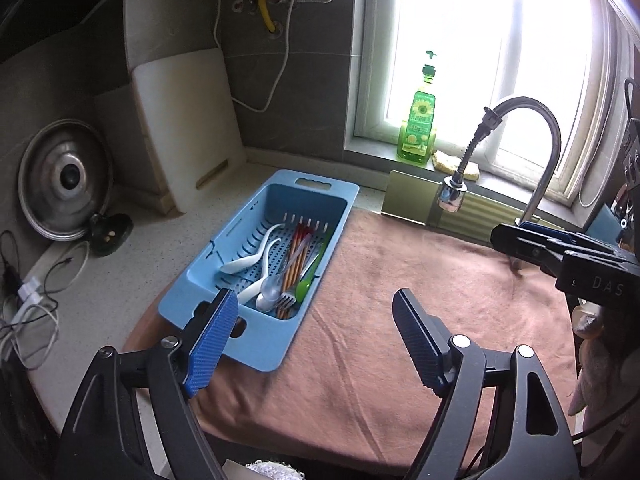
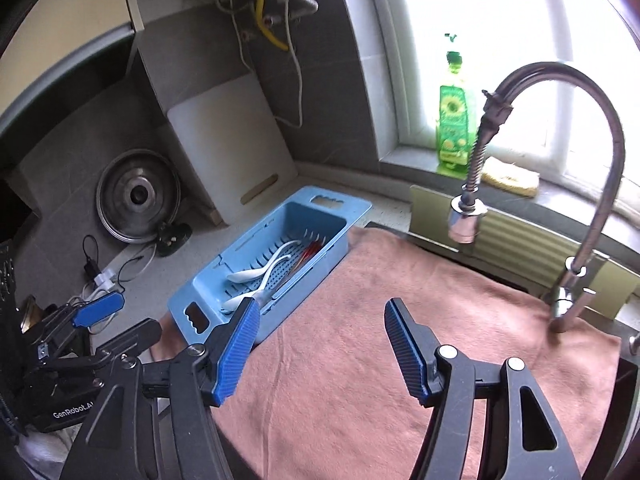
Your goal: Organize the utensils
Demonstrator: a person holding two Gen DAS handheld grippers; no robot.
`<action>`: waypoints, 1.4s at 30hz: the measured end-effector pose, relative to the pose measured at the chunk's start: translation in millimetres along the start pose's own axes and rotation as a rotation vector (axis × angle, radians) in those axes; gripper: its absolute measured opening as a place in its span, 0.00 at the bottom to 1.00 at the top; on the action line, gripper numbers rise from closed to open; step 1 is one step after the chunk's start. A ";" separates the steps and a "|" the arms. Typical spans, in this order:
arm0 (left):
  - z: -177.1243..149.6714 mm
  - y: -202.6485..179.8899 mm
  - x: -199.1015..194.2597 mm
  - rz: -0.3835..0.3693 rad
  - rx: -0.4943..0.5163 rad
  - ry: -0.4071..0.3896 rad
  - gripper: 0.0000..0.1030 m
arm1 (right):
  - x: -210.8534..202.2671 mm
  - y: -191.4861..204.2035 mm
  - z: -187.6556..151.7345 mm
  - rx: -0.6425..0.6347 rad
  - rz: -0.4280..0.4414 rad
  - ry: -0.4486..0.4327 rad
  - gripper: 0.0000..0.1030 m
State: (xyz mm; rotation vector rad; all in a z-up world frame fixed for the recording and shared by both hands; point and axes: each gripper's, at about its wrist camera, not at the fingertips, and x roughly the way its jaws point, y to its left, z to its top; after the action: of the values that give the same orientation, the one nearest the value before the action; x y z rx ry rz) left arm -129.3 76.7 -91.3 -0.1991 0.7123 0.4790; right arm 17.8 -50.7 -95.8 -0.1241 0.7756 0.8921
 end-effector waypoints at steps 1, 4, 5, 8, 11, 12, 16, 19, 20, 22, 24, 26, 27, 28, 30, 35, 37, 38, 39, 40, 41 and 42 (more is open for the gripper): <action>-2.1 -2.8 -2.0 -0.001 0.002 0.001 0.78 | -3.3 -1.1 -1.3 -0.001 -0.003 -0.005 0.59; -7.4 -8.6 -7.0 -0.006 -0.002 0.004 0.78 | -10.5 -4.5 -5.5 0.004 -0.012 -0.009 0.59; -8.5 -10.2 -8.2 -0.009 -0.006 0.007 0.78 | -12.6 -6.0 -7.0 0.012 -0.011 -0.011 0.59; -9.2 -13.6 -11.2 -0.008 -0.010 0.010 0.78 | -17.0 -9.9 -9.0 0.028 0.001 -0.010 0.60; -8.7 -16.3 -14.5 -0.001 -0.008 0.005 0.78 | -20.9 -8.7 -8.7 0.022 -0.002 -0.023 0.60; -8.3 -16.6 -15.2 0.001 -0.009 0.004 0.78 | -22.0 -8.1 -8.4 0.018 -0.001 -0.028 0.60; -5.0 -16.3 -18.9 0.006 -0.016 -0.008 0.78 | -27.6 -6.1 -6.4 0.008 0.003 -0.043 0.60; -2.9 -17.1 -20.9 0.005 -0.015 -0.017 0.78 | -30.1 -6.0 -4.6 0.005 0.002 -0.054 0.60; -2.4 -17.6 -21.7 0.007 -0.014 -0.020 0.78 | -30.5 -6.3 -4.0 0.008 0.006 -0.054 0.60; -1.7 -18.5 -22.5 0.007 -0.013 -0.023 0.78 | -31.0 -6.8 -2.3 0.009 0.009 -0.056 0.60; -1.5 -19.2 -22.8 0.010 -0.014 -0.025 0.78 | -31.8 -6.4 -1.6 0.003 0.009 -0.059 0.60; -1.1 -19.2 -23.0 0.010 -0.015 -0.027 0.78 | -31.6 -6.3 -1.2 0.005 0.013 -0.059 0.60; -1.0 -18.8 -23.0 0.012 -0.016 -0.027 0.78 | -31.4 -6.3 -1.2 0.006 0.013 -0.060 0.60; -1.1 -18.5 -23.2 0.014 -0.018 -0.028 0.78 | -31.2 -6.4 -1.0 0.007 0.012 -0.061 0.60; -1.3 -17.7 -23.5 0.014 -0.020 -0.028 0.78 | -30.9 -6.5 -0.9 0.008 0.012 -0.059 0.60; -2.1 -17.4 -23.9 0.016 -0.022 -0.025 0.78 | -29.8 -4.9 -1.5 0.007 0.017 -0.053 0.60; -2.5 -17.8 -24.2 0.013 -0.019 -0.026 0.78 | -29.4 -3.8 -2.3 0.007 0.018 -0.051 0.60; -2.6 -18.0 -24.5 0.015 -0.019 -0.026 0.78 | -29.2 -3.9 -2.6 0.009 0.020 -0.050 0.60; -2.4 -17.9 -24.4 0.015 -0.019 -0.026 0.78 | -29.1 -4.2 -3.0 0.012 0.020 -0.048 0.60; -2.7 -18.1 -24.4 0.015 -0.017 -0.025 0.78 | -28.5 -4.7 -2.8 0.014 0.019 -0.047 0.60; -2.9 -18.2 -24.1 0.015 -0.016 -0.022 0.78 | -28.4 -5.1 -3.1 0.015 0.017 -0.047 0.60; -2.3 -18.0 -23.6 0.015 -0.014 -0.021 0.78 | -28.4 -5.3 -3.3 0.017 0.016 -0.046 0.60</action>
State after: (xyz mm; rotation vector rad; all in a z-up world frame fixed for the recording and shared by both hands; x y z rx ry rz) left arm -137.3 51.9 -77.0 -0.2020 0.6903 0.5001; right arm 9.1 -73.9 -80.7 -0.0827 0.7418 0.9000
